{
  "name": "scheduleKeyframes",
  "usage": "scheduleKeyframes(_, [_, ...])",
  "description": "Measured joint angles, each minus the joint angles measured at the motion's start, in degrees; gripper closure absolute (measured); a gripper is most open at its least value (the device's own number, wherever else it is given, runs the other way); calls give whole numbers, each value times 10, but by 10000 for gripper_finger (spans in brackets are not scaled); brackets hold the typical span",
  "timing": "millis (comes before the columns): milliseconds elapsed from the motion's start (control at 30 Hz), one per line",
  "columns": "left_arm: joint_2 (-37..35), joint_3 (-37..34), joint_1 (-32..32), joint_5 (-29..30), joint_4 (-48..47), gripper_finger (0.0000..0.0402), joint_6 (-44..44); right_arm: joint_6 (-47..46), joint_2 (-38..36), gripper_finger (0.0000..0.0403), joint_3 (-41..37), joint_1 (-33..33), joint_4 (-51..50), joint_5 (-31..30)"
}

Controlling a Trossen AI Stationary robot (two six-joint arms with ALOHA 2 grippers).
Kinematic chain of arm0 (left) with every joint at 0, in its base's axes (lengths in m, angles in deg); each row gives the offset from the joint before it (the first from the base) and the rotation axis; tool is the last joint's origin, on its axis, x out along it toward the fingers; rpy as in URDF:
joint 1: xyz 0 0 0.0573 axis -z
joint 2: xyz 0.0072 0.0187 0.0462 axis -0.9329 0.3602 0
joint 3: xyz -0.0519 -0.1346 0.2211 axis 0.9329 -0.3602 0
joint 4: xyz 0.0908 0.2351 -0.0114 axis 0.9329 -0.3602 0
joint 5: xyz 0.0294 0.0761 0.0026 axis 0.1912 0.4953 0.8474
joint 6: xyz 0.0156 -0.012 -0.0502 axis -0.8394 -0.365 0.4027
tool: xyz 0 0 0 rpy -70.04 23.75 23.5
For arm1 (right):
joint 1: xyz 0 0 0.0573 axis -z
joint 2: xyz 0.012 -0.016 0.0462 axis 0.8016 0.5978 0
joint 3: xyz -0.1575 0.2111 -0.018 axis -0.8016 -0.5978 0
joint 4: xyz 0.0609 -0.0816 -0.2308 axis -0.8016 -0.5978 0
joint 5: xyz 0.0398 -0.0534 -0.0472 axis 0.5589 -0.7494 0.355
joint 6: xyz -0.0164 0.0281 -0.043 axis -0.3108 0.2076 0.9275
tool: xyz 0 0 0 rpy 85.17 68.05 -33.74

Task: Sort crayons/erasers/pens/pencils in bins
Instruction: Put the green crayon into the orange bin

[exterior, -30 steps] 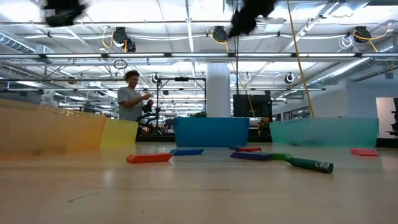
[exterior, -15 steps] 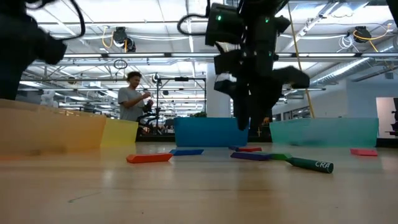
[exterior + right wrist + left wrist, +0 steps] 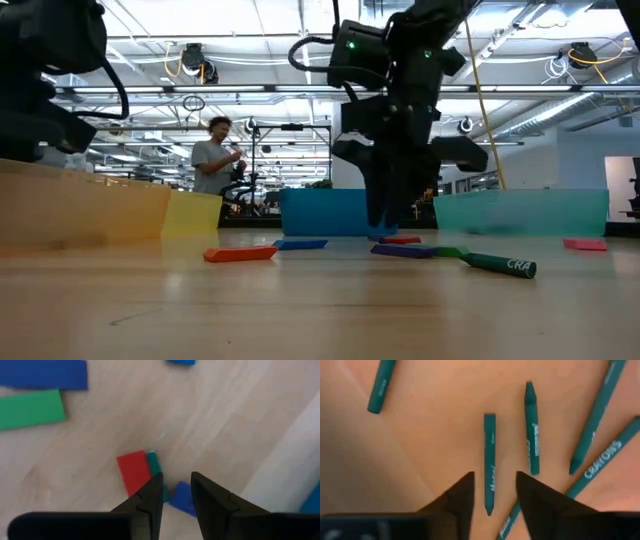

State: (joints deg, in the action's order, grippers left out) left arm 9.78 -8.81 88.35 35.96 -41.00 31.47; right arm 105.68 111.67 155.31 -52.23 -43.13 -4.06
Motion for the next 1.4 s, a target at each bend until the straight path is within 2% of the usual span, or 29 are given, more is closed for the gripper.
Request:
scheduleKeyframes(167, [-17,4,0,-30,-2,179,-16,4,-2,331,-32,-1,24,2])
scheduleKeyframes(367, [-47,20,1,-15,-1,141,-8,28,-4,344,-50,-6,42,1])
scheduleKeyframes(867, [-75,27,1,6,-2,162,7,27,-14,344,-50,-26,44,-29])
scheduleKeyframes(1200, [-75,27,1,0,-2,163,3,29,-15,344,-41,-26,68,-26])
scheduleKeyframes(1400, [-75,27,1,-2,-2,163,2,56,-18,344,-64,-24,84,-19])
